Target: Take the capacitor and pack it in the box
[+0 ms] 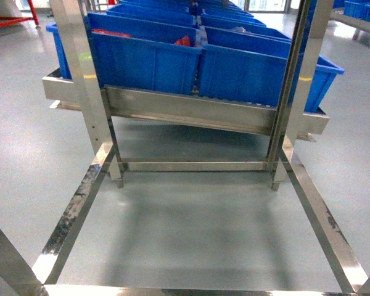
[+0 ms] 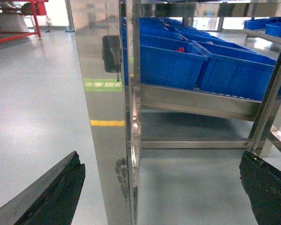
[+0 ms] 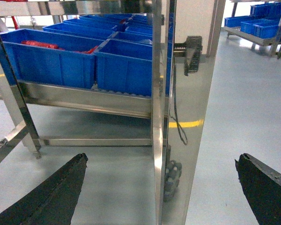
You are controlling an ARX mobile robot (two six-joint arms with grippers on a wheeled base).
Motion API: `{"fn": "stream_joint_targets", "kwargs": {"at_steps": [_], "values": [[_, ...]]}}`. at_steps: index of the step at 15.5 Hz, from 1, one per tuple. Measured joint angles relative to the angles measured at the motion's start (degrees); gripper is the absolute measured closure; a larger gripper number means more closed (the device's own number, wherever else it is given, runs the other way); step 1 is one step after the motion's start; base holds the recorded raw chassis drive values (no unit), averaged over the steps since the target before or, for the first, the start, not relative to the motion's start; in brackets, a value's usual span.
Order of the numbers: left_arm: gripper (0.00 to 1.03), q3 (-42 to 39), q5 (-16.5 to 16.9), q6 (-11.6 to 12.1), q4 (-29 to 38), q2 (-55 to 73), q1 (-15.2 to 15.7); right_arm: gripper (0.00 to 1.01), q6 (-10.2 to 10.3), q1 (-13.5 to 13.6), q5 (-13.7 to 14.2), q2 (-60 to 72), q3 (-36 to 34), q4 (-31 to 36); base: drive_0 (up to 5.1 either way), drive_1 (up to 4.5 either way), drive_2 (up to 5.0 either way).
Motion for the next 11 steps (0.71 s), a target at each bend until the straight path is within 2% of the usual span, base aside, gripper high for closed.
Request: {"fn": "stream_joint_targets", "kwargs": {"at_steps": [11], "values": [[0.05, 0.0, 0.0, 0.0, 0.0, 0.0, 0.0, 0.03, 0.0, 0.0, 0.0, 0.0, 0.0, 0.0, 0.0, 0.0, 0.0]]}}
